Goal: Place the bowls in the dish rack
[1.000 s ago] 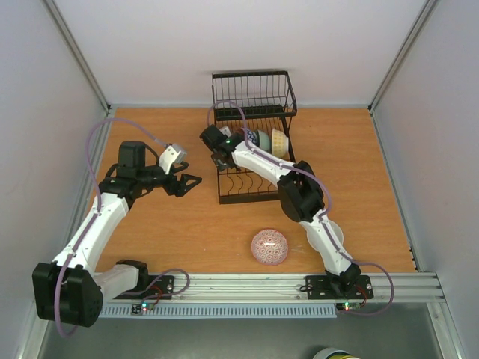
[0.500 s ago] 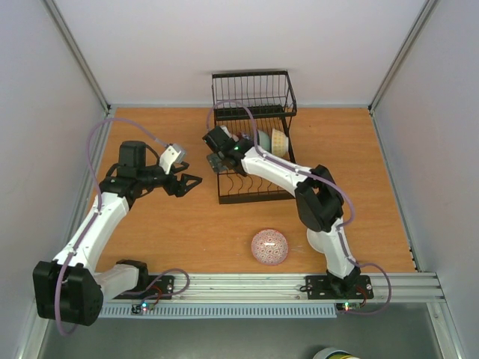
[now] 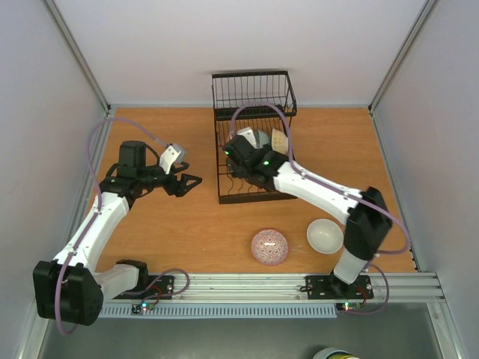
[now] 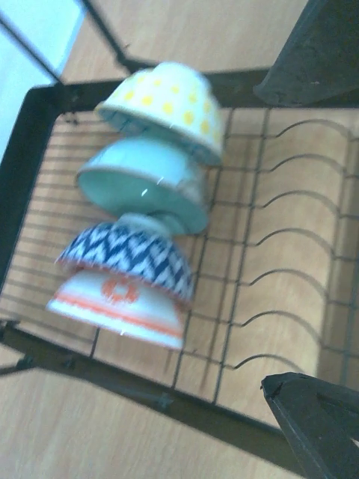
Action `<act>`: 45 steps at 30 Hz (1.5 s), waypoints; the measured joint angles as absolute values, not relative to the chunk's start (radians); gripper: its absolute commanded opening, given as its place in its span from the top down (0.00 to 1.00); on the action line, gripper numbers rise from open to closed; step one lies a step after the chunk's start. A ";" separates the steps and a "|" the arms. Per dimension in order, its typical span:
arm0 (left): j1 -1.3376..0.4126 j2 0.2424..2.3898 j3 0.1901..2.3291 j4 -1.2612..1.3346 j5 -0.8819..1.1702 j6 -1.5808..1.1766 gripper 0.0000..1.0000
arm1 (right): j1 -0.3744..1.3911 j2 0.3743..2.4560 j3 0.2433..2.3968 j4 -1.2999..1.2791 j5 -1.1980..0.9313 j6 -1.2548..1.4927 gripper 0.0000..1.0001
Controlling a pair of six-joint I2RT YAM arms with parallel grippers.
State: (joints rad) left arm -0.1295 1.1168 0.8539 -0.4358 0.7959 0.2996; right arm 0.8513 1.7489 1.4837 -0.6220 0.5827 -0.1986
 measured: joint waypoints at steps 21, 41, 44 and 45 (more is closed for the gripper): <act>-0.131 1.137 0.854 -0.435 0.796 0.300 0.20 | 0.854 0.915 0.833 -1.217 0.514 0.507 0.31; -0.131 1.143 0.854 -0.436 0.796 0.300 0.20 | 0.865 0.784 0.631 -1.394 0.521 0.974 0.54; -0.130 1.143 0.854 -0.436 0.796 0.300 0.20 | 0.865 0.834 0.630 -1.388 0.519 0.976 0.52; -0.131 1.143 0.854 -0.436 0.796 0.300 0.20 | 0.865 0.846 0.630 -1.388 0.519 0.977 0.51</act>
State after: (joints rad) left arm -0.1307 1.1435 0.8539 -0.4358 0.7963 0.2996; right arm 0.8646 0.8459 0.6300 -1.3884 0.5194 0.9768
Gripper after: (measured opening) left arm 0.802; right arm 0.463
